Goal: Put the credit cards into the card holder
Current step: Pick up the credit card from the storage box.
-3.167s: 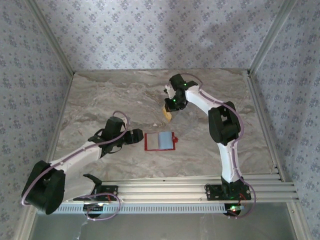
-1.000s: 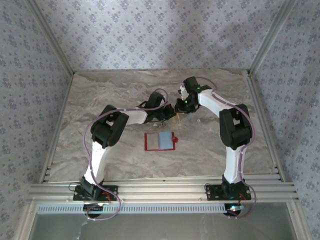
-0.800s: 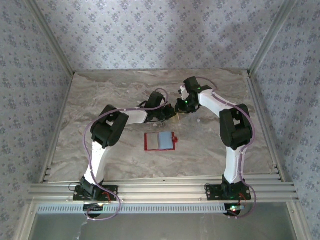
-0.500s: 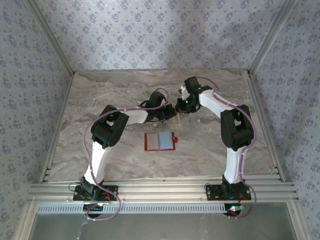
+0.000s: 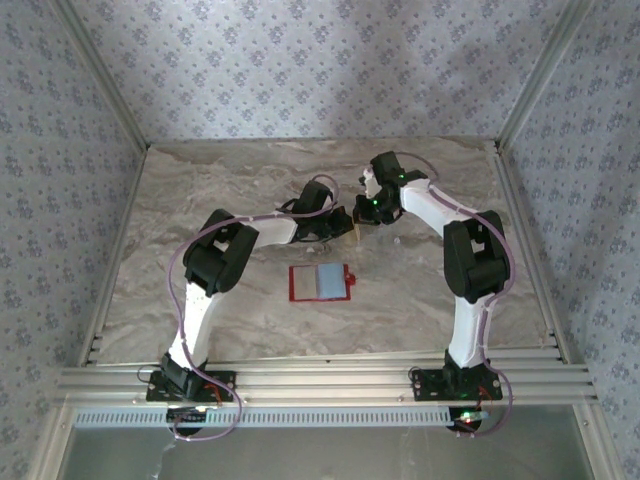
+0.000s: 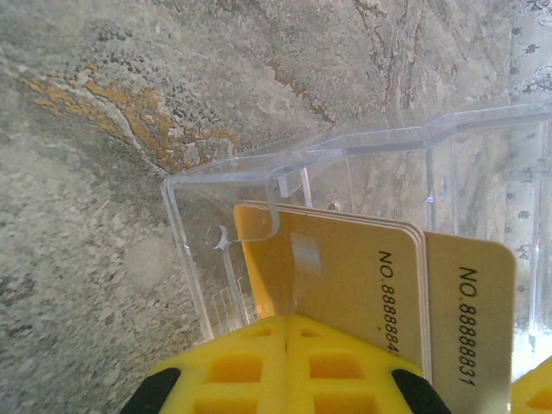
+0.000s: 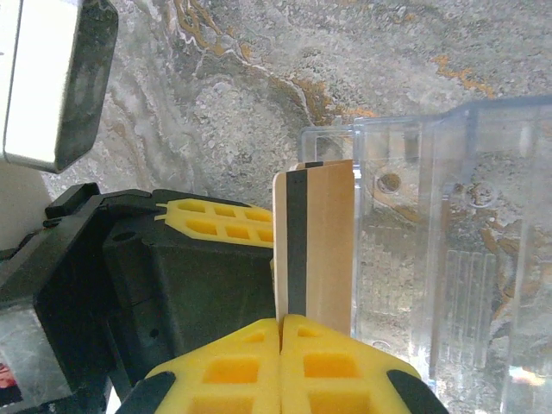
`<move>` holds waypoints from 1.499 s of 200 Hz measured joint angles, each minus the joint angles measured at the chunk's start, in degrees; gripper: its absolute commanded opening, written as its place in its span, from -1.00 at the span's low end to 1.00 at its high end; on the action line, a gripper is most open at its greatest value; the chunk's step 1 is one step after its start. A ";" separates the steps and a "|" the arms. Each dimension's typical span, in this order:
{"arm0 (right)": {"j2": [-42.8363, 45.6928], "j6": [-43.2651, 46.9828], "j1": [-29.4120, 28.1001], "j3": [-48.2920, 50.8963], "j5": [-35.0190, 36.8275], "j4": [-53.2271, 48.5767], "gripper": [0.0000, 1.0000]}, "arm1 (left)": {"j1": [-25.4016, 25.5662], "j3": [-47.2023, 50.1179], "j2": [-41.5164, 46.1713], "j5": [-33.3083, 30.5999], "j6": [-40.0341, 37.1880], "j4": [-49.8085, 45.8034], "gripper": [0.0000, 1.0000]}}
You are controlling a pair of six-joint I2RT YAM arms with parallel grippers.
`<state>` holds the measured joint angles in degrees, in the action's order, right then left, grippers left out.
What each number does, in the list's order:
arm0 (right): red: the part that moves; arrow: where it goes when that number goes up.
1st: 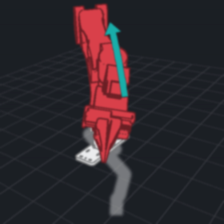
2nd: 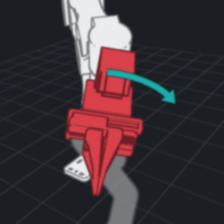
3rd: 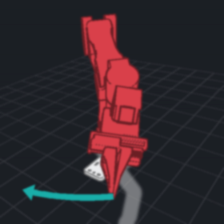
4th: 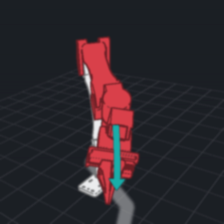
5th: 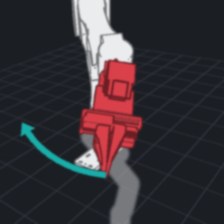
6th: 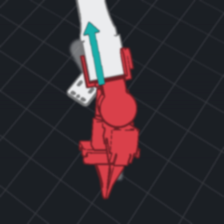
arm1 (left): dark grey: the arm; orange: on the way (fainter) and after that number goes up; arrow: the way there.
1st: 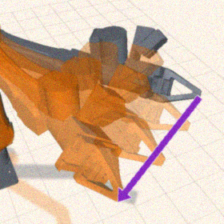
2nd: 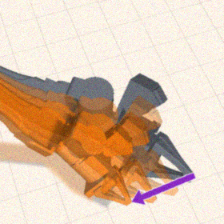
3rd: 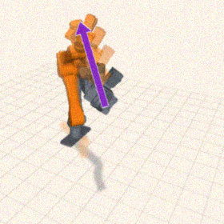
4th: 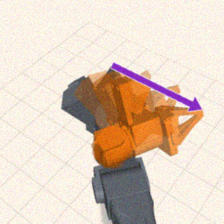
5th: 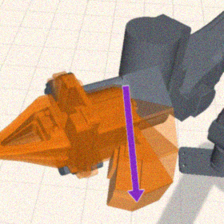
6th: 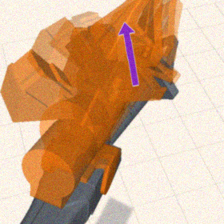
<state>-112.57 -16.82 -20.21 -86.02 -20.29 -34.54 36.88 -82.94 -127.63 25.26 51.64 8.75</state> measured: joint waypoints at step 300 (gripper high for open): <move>10.32 -2.49 1.11 4.20 8.57 -0.35 -1.00 | 1.40 -4.59 0.02 -1.14 -3.80 -8.68 -0.76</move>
<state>-102.26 -19.31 -19.09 -81.82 -11.73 -34.89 38.28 -87.53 -127.61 24.12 47.83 0.08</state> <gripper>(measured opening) 0.067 0.112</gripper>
